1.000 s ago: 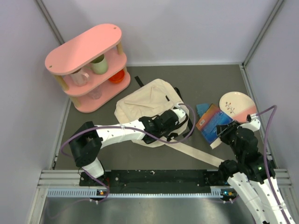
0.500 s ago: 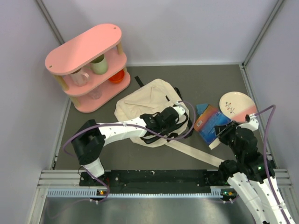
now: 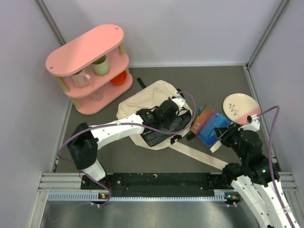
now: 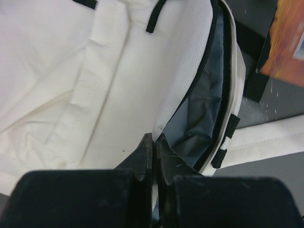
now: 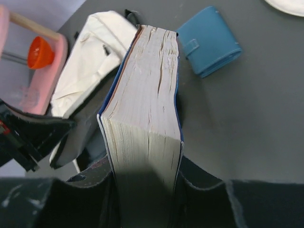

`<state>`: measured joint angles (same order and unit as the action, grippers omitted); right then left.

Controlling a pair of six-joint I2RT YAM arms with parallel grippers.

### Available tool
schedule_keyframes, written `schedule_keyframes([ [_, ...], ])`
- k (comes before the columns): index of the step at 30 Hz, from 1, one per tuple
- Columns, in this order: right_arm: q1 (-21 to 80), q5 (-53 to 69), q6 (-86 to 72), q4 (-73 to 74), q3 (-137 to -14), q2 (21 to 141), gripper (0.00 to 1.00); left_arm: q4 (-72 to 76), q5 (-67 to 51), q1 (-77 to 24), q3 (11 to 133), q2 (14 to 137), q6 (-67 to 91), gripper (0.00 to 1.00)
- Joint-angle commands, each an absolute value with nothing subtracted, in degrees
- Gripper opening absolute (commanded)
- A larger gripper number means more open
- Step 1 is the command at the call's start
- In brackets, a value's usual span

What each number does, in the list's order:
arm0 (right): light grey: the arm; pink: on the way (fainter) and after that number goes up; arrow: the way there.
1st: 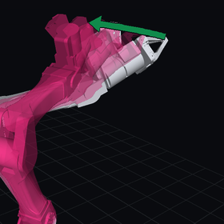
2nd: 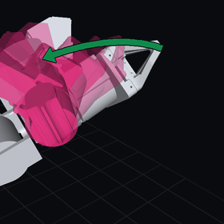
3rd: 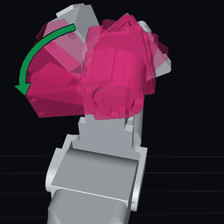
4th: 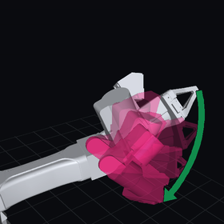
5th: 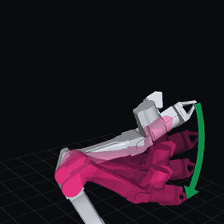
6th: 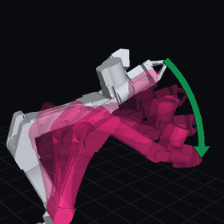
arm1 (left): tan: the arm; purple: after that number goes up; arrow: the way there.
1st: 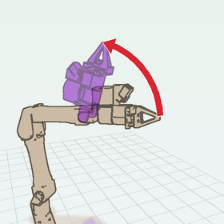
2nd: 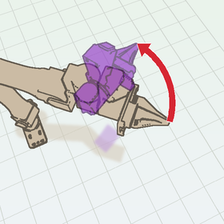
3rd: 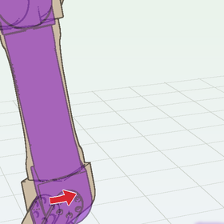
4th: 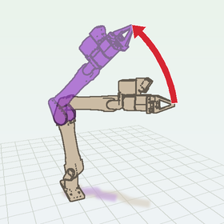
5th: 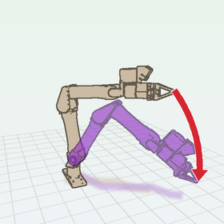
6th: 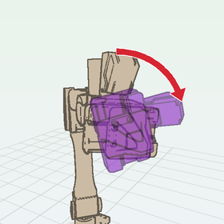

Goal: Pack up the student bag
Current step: Place the book in the student bag.

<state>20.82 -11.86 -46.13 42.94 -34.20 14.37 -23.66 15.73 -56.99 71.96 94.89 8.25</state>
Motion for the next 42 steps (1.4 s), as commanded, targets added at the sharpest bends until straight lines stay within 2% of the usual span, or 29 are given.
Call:
schedule_keyframes([
  [1,20.7,-4.0,-48.9,25.4,-40.2,13.4,0.00,-23.0,21.1,-55.8,77.7,89.2,8.9,0.00],
  [9,20.7,8.3,-57.6,14.8,-36.5,14.9,0.00,-21.5,26.9,-55.2,82.3,84.9,8.6,0.00],
  [17,20.7,17.6,-76.3,2.1,-24.5,15.0,0.00,-20.3,28.2,-55.3,82.8,83.1,13.0,0.00],
  [25,20.7,17.9,-79.5,4.1,-20.7,14.6,0.00,-19.2,24.8,-55.4,82.8,82.4,14.2,0.00],
  [33,20.7,17.3,-85.3,-11.4,-14.0,20.6,0.00,-17.7,22.3,-56.8,83.1,81.7,14.1,0.00],
  [42,20.8,14.9,-87.4,-23.7,-12.5,30.7,0.00,-17.7,21.4,-57.0,82.6,81.6,14.1,0.00],
])
